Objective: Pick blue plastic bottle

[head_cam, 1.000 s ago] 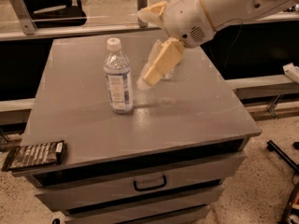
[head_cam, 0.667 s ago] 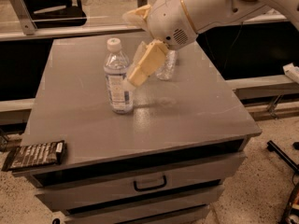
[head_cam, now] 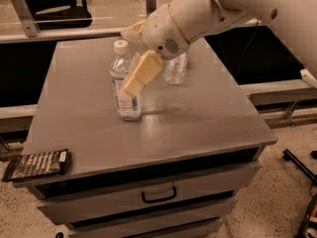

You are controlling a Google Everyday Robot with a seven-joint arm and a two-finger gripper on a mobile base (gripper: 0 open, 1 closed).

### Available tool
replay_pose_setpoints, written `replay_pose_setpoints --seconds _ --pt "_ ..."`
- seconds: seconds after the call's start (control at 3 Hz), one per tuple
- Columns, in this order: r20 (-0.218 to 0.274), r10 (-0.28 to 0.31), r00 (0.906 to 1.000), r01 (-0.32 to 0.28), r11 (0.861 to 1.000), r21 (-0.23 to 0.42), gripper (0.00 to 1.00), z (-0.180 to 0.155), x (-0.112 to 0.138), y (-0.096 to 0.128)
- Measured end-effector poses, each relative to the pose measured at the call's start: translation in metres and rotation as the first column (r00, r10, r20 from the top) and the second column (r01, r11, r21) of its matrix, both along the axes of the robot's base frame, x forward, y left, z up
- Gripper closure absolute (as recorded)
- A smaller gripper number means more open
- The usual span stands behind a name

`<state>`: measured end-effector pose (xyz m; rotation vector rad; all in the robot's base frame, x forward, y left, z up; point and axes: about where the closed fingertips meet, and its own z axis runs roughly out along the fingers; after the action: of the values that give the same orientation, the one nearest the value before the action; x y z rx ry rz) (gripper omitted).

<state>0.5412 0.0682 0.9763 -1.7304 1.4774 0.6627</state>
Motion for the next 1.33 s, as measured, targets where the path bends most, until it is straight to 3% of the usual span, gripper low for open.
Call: replay_pose_setpoints --seconds 0.33,0.67,1.33 --pt "-0.058 0.006 0.9983 -0.005 1.0 0.017 0.16 -0.018 0.005 0.003" --pt "-0.093 0.019 0.9955 -0.016 0.999 0.031 0.41 -0.027 0.005 0.007" --pt "-0.107 0.017 0.9941 -0.011 0.998 0.059 0.87 -0.015 0.006 -0.005"
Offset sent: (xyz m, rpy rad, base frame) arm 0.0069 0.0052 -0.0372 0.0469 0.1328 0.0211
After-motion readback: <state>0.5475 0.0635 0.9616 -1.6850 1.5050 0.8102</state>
